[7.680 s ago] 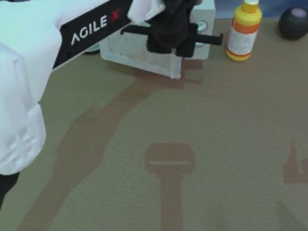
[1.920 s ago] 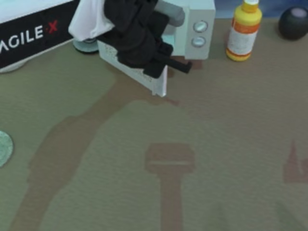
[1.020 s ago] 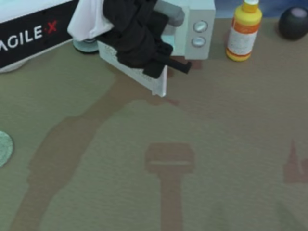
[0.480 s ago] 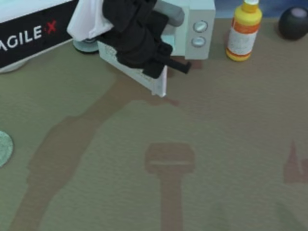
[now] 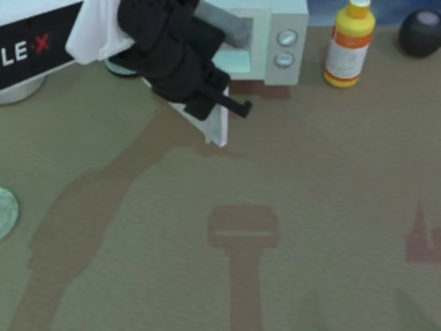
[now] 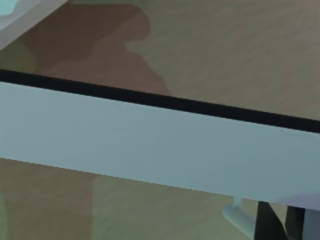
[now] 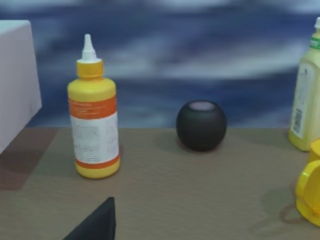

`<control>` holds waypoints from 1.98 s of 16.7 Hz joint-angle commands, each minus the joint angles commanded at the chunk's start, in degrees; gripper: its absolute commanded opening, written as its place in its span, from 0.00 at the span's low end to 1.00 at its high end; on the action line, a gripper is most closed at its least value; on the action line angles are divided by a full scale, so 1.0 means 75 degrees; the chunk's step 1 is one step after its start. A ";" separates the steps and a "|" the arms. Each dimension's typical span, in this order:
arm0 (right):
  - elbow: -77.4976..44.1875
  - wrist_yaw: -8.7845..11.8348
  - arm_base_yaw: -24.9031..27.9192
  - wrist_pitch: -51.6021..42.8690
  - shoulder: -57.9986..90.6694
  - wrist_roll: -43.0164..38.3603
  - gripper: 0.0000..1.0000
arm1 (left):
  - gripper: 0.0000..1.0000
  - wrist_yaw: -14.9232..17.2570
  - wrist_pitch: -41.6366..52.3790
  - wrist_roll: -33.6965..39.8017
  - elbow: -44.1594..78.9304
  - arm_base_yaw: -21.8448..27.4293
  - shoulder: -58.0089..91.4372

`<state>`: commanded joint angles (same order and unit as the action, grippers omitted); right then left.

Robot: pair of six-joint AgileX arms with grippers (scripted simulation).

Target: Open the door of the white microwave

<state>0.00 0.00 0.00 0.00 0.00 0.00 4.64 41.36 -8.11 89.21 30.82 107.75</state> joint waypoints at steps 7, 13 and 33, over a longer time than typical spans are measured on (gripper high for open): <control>0.0000 0.0000 0.0000 0.0000 0.0000 0.0000 1.00 | 0.00 0.0001 0.0000 -0.0001 -0.0001 0.0000 0.0000; 0.0000 0.0000 0.0000 0.0000 0.0000 0.0000 1.00 | 0.00 0.0001 0.0000 -0.0001 -0.0001 0.0000 0.0000; 0.0000 0.0000 0.0000 0.0000 0.0000 0.0000 1.00 | 0.00 0.0645 0.0050 -0.1146 -0.0495 -0.0407 -0.0396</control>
<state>0.00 0.00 0.00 0.00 0.00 0.00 9.48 41.73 -16.70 85.50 27.77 104.78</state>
